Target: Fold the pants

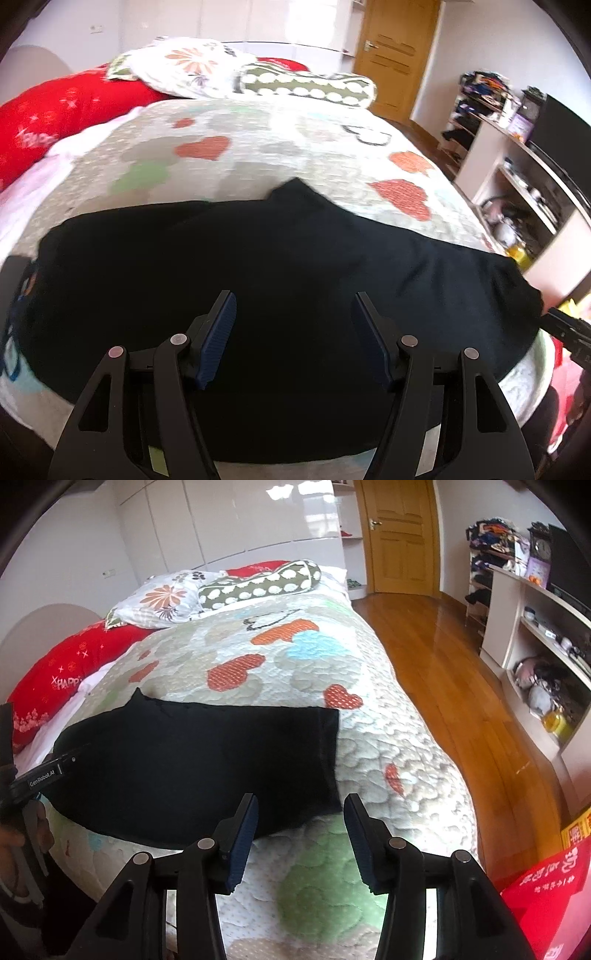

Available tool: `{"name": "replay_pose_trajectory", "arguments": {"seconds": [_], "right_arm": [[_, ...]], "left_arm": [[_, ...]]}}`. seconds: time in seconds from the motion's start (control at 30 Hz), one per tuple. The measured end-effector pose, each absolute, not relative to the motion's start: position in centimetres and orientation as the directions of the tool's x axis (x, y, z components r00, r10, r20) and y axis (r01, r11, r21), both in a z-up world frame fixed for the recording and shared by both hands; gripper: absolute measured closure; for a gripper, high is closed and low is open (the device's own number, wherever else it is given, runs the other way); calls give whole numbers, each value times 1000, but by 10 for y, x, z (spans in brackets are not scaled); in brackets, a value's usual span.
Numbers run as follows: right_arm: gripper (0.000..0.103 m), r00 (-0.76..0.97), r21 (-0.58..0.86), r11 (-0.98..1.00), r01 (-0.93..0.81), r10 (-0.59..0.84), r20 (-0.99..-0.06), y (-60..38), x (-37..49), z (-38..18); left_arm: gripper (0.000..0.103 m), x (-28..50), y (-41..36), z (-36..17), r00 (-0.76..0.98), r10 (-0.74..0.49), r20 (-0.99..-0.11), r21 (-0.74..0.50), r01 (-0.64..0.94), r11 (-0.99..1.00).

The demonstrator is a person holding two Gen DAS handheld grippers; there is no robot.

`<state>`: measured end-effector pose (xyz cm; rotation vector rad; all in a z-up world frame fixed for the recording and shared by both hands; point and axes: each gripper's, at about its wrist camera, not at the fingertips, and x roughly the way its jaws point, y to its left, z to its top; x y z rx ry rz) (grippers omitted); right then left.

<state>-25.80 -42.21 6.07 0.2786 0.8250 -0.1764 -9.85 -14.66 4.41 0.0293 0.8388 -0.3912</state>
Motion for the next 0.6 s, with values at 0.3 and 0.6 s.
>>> {"name": "replay_pose_trajectory", "arguments": {"seconds": [0.3, 0.6], "right_arm": [[48, 668, 251, 923, 290, -8, -744, -442, -269, 53], [42, 681, 336, 905, 261, 74, -729, -447, -254, 37]], "left_arm": [[38, -90, -218, 47, 465, -472, -749, -172, 551, 817], [38, -72, -308, 41, 355, -495, -793, -108, 719, 687]]}}
